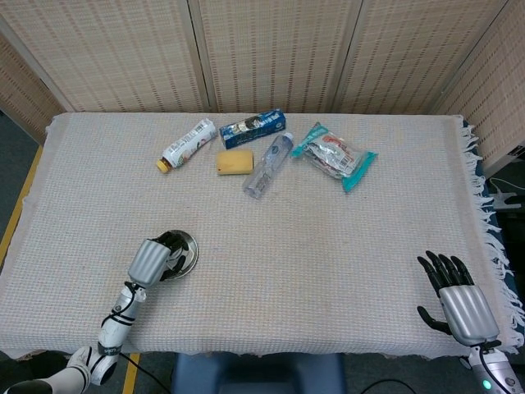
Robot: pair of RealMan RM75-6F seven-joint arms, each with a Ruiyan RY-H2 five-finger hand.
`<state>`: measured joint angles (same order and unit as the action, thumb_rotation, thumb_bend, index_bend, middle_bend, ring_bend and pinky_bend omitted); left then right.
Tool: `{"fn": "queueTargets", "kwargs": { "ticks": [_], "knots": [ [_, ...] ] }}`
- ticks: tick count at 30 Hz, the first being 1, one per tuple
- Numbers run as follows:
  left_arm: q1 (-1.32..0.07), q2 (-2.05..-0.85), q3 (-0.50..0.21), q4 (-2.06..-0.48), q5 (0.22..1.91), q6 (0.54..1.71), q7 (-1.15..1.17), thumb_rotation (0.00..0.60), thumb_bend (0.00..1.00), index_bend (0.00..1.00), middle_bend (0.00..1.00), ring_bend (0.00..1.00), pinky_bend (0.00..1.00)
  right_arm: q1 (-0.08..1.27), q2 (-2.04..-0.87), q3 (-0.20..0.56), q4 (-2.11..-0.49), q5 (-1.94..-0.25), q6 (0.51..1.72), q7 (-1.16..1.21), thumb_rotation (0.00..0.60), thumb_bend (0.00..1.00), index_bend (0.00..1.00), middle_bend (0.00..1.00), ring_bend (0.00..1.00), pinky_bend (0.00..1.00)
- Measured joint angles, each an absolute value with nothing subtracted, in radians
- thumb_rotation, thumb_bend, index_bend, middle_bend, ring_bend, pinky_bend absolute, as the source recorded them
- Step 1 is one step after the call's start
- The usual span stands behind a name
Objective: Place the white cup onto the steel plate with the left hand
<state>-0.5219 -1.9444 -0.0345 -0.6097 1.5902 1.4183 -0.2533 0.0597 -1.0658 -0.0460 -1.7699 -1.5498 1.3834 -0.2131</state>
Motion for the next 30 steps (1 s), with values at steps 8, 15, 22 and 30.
{"fn": "queueTargets", "kwargs": {
  "ticks": [8,15,22,30],
  "knots": [
    [-0.532,-1.965,-0.065,-0.512,1.549,1.369,-0.246,0.6,0.46,0.49,0.53,0.43,0.7,0.061,-1.064,-0.049,-1.774,-1.55,1.377,-0.211,0.531,0.2,0.0,0.0,0.0,0.0],
    [-0.524,-1.967,-0.05,-0.521,1.571,1.426,-0.263,0.6,0.46,0.5,0.53,0.43,0.7,0.056,-1.06,-0.051,-1.778,-1.559,1.39,-0.21,0.533,0.2,0.0,0.0,0.0,0.0],
    [-0.505,-1.918,-0.025,-0.665,1.596,1.463,-0.297,0.6,0.46,0.5,0.54,0.44,0.7,0.057,-1.058,-0.053,-1.778,-1.563,1.388,-0.206,0.532,0.2,0.0,0.0,0.0,0.0],
    [-0.502,-1.864,-0.052,-0.71,1.575,1.457,-0.282,0.6,0.46,0.49,0.54,0.44,0.7,0.055,-1.058,-0.054,-1.779,-1.568,1.391,-0.207,0.532,0.2,0.0,0.0,0.0,0.0]
  ]
}}
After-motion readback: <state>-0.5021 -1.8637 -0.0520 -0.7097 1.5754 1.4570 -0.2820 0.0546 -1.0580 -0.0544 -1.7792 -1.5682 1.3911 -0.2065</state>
